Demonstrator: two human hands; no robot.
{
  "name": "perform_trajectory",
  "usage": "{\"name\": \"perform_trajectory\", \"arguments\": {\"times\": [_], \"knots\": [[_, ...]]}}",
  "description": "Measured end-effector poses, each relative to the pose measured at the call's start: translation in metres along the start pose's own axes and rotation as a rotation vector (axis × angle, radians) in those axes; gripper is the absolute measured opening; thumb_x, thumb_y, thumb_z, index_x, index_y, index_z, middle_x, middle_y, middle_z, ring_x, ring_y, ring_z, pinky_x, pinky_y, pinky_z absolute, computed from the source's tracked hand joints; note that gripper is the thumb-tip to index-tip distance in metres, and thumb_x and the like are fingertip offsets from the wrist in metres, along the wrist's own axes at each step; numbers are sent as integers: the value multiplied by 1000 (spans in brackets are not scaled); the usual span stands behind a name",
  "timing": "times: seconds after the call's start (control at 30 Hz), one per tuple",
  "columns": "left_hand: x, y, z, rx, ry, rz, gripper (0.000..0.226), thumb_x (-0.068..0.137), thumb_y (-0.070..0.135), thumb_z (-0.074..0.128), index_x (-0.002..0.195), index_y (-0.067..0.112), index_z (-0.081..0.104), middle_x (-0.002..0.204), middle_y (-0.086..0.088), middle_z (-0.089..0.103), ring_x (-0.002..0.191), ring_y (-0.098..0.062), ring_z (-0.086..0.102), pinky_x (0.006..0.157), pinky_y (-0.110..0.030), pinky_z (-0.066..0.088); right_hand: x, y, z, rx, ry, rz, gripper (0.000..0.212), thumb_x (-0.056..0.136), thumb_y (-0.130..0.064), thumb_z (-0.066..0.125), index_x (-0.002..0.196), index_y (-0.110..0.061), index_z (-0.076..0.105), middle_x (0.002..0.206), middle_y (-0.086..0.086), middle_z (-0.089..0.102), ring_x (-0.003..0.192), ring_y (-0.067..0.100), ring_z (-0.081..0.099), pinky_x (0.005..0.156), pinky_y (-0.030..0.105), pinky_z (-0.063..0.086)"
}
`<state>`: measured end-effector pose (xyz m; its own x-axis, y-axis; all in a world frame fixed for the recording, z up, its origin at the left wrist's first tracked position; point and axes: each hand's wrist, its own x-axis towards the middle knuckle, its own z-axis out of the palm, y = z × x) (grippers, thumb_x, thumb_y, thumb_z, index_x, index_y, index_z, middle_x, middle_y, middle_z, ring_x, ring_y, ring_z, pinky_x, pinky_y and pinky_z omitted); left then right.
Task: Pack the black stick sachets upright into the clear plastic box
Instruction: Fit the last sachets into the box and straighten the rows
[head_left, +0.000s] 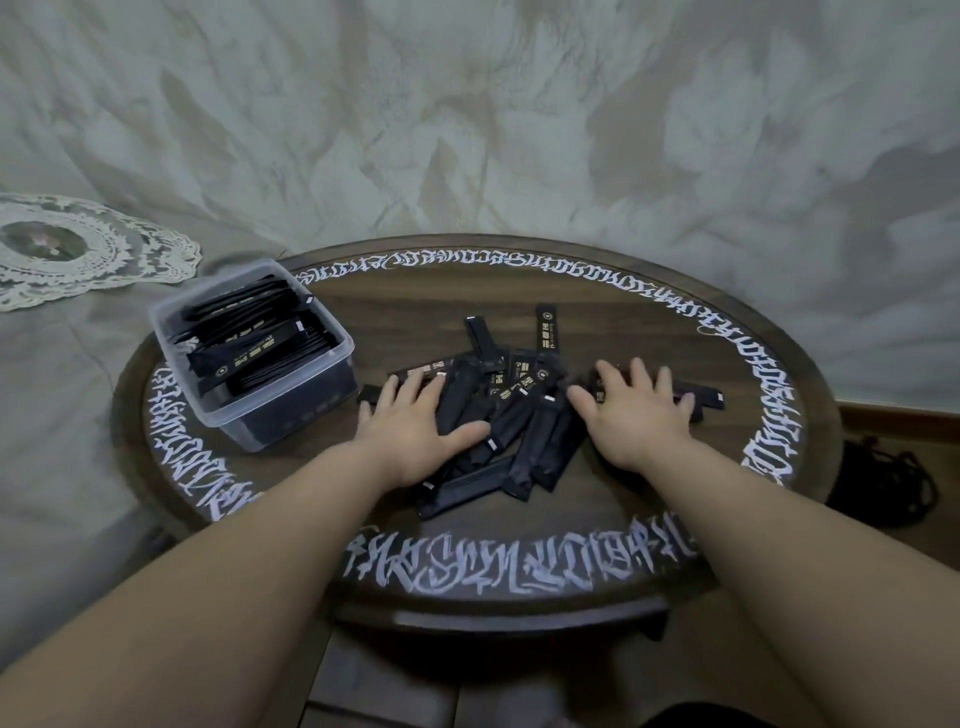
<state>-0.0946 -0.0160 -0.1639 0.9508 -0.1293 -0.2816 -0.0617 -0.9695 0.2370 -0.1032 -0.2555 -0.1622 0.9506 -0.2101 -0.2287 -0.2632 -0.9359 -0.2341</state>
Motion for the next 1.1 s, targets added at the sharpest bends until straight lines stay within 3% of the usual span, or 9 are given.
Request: {"name": "perform_trajectory", "arguments": {"times": [0.27,0.37,0.47,0.6,0.7,0.83,0.93,1.0,1.1], "knots": [[-35,15,9,103,133,-85,94,81,80,33,153,24,9,160,1,14,145,-25,11,111,-50,20,-33,-45,14,-3,62,-151,65,93,-64,21,150,-33,15,160,0,9,144,30,11,111,52,15],[-36,-6,3,81,177,-48,102,74,84,37,153,27,9,160,1,11,147,-25,1,114,-56,12,-36,-29,3,26,117,-146,64,93,-56,28,150,-31,15,160,3,10,144,31,10,112,54,13],[-34,-26,2,-14,71,-78,107,70,86,42,153,29,6,162,-1,4,148,-27,-3,116,-56,7,-39,-4,-4,-42,-30,-119,70,89,-57,36,150,-32,15,159,5,10,145,33,7,113,56,13],[-41,-17,8,-123,58,-47,115,66,84,46,154,20,9,161,-6,8,148,-24,3,119,-51,10,-46,-6,0,-217,24,-163,56,92,-48,38,143,-26,33,142,8,36,129,31,30,99,46,37],[-52,-7,7,-264,58,-49,103,78,71,55,153,14,13,161,-9,11,148,-20,6,120,-40,13,-52,-23,-1,-119,34,-181,47,97,-42,29,134,-16,43,133,12,43,122,32,35,97,43,37],[-65,-1,-3,-274,107,-75,59,98,41,46,145,8,36,149,-11,41,137,-26,36,107,-32,31,-56,-36,-2,65,-60,-230,72,93,-63,28,138,-8,39,135,14,48,124,36,39,102,41,30],[-71,2,-10,-330,86,-68,37,99,28,42,130,12,56,129,-10,59,119,-27,52,96,-31,41,-60,-45,9,175,-151,-270,115,54,-97,37,140,-22,33,138,2,48,131,32,38,107,49,32],[-76,3,-12,-363,28,-28,34,98,28,47,127,16,60,126,-6,62,115,-24,55,98,-32,43,-59,-48,21,156,-155,-299,136,34,-102,39,144,-23,24,144,4,41,133,29,36,107,50,33],[-84,0,-9,-382,-87,27,51,94,24,55,143,16,44,141,-3,52,127,-19,49,106,-29,38,-62,-50,29,102,-116,-322,133,41,-94,44,148,-20,17,150,5,31,138,28,29,109,50,32]]}}
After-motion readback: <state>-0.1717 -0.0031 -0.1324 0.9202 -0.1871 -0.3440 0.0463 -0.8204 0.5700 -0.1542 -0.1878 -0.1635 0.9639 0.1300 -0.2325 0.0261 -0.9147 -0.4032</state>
